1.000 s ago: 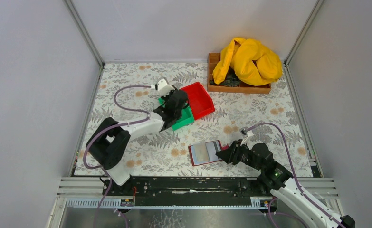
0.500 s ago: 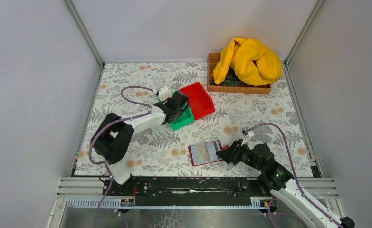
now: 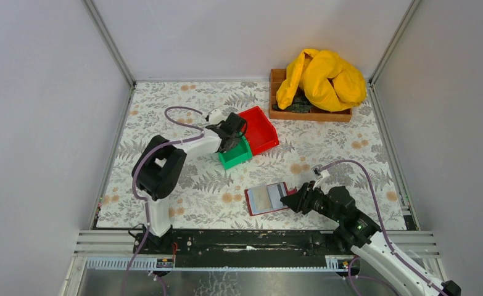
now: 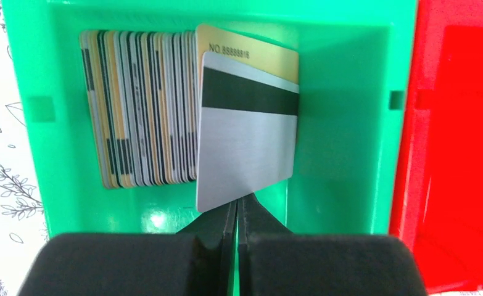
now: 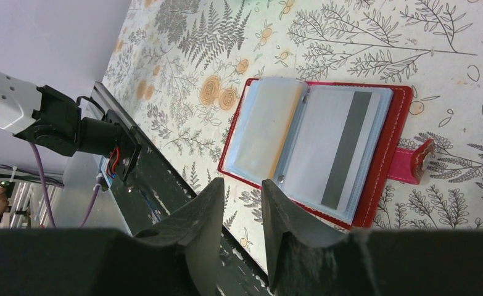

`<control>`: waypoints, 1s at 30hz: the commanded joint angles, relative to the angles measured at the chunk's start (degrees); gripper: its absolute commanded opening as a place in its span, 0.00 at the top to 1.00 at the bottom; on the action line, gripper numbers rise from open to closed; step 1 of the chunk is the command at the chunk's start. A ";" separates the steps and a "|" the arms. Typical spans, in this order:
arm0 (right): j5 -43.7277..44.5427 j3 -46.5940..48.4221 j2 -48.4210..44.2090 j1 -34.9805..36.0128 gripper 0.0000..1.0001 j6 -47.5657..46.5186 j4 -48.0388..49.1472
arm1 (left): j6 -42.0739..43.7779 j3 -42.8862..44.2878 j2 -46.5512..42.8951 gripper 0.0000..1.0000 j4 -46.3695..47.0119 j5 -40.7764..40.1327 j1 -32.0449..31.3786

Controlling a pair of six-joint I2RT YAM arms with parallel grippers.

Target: Take the credit cards out of the card holder

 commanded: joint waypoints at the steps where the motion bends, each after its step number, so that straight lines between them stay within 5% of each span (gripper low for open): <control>1: -0.39 0.65 1.04 -0.22 0.64 -0.62 2.10 | 1.89 2.45 1.32 1.00 -1.50 -0.22 1.26; 13: -0.47 0.59 2.06 -0.22 0.65 -0.74 2.72 | 4.38 4.31 3.08 1.00 -0.37 -1.84 2.38; 24: -0.39 1.20 4.79 -0.22 0.62 -3.16 3.49 | 7.39 -6.28 -15.35 1.00 6.48 2.84 -0.05; 28: 0.67 1.46 9.34 -0.26 0.58 -4.68 5.08 | 10.09 -10.30 -22.48 0.84 9.12 4.51 -2.65; 30: 2.46 2.44 13.21 -0.22 0.57 -5.20 5.04 | 11.38 -13.71 -26.55 0.64 12.18 4.96 -5.11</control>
